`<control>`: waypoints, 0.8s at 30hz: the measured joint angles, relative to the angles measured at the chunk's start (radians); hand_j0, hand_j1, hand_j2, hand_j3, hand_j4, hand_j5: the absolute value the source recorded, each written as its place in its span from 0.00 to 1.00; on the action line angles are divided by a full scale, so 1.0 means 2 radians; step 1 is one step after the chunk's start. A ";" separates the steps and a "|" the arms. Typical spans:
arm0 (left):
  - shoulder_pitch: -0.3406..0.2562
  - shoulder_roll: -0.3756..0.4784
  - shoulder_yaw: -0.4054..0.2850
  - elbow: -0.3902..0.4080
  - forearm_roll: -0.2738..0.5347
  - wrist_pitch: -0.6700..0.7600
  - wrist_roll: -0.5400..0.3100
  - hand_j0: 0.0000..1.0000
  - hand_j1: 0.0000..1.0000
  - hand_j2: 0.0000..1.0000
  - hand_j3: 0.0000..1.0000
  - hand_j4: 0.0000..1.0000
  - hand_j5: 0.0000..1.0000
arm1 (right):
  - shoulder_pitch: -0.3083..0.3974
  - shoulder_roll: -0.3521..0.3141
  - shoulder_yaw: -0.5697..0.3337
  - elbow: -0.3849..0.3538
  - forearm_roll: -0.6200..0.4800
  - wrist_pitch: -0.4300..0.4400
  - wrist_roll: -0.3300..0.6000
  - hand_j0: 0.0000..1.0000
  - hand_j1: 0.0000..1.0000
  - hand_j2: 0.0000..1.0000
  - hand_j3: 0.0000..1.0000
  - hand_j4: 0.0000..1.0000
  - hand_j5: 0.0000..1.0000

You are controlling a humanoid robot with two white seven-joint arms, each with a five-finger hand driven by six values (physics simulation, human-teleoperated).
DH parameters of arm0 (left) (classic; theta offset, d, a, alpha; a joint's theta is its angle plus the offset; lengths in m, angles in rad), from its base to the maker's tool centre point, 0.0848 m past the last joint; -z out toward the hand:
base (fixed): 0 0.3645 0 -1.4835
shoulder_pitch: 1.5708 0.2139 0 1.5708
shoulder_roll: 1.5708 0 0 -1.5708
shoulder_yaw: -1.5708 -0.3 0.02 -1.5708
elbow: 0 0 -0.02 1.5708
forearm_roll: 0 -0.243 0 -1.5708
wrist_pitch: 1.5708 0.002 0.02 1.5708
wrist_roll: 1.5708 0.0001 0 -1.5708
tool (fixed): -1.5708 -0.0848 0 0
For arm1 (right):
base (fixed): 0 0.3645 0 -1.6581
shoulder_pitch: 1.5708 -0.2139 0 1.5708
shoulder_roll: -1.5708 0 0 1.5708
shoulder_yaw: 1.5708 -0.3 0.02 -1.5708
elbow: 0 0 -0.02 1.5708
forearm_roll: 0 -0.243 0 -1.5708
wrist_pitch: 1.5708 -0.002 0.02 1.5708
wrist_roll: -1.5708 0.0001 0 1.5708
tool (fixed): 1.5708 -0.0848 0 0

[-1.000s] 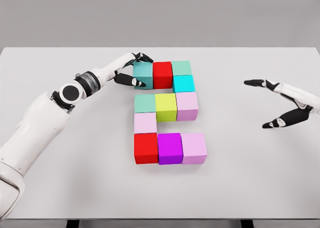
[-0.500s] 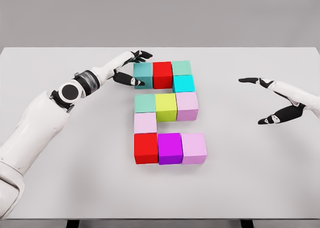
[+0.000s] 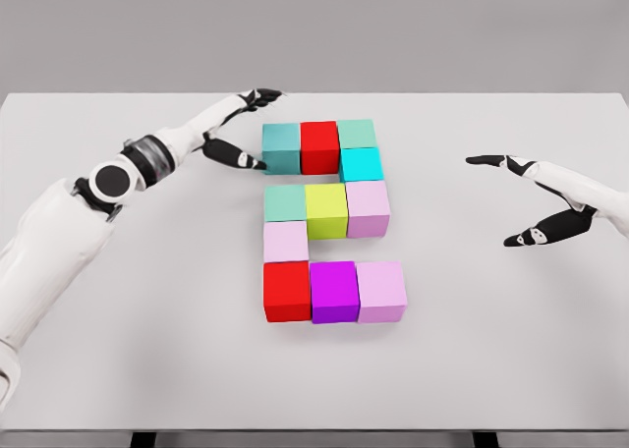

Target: Assemble the squares on the desktop into the number 2

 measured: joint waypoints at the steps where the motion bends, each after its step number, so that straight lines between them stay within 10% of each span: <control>1: 0.005 0.017 0.001 -0.018 0.008 -0.001 0.000 1.00 1.00 1.00 1.00 1.00 1.00 | 0.000 0.000 0.000 0.000 0.000 0.000 0.000 1.00 1.00 1.00 1.00 1.00 1.00; 11: 0.081 0.212 0.003 -0.145 0.088 -0.174 -0.003 1.00 1.00 1.00 1.00 1.00 1.00 | 0.000 0.000 -0.006 0.001 0.000 0.000 0.000 1.00 1.00 1.00 1.00 1.00 1.00; 24: 0.117 0.264 0.002 -0.153 0.093 -0.193 -0.003 1.00 1.00 1.00 1.00 1.00 1.00 | 0.000 0.001 -0.007 0.003 0.000 0.000 0.000 1.00 1.00 1.00 1.00 1.00 1.00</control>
